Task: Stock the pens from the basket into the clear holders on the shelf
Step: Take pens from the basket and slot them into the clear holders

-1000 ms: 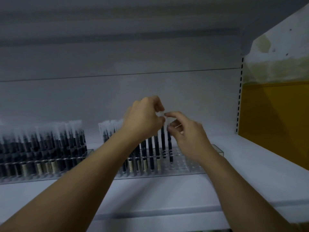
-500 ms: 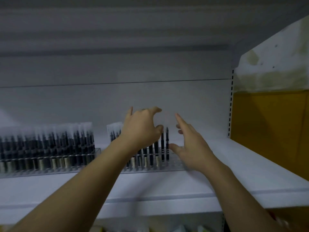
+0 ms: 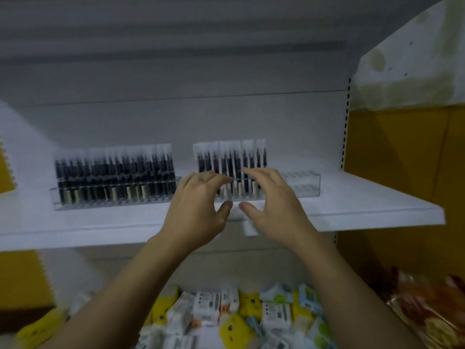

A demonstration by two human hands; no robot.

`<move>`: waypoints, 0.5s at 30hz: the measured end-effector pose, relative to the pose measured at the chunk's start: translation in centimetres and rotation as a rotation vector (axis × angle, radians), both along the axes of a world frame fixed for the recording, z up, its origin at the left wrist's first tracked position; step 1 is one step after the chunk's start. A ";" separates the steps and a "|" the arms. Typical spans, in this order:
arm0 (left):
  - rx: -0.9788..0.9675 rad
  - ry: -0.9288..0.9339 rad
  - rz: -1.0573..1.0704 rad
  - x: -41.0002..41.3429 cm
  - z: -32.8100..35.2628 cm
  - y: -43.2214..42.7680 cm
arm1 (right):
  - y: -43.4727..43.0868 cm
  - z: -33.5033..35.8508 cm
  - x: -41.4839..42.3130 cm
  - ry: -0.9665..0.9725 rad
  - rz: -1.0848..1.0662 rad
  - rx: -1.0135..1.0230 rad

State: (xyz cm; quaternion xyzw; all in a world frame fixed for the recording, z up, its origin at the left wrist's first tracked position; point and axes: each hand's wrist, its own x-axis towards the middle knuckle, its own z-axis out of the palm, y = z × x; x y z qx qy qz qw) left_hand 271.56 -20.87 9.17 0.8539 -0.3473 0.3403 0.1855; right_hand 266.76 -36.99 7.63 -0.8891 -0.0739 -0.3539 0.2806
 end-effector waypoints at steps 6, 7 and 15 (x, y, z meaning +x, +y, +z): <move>-0.035 0.031 0.045 -1.8 -6.4 4.6 | 4.0 -5.5 -1.0 -0.001 0.061 -0.043; -0.016 0.061 0.061 -1.9 -7.7 5.4 | 4.6 -6.8 -1.0 0.026 0.072 -0.056; 0.094 0.361 0.207 -2.2 -18.9 10.3 | 9.1 -19.1 1.0 0.398 0.152 -0.099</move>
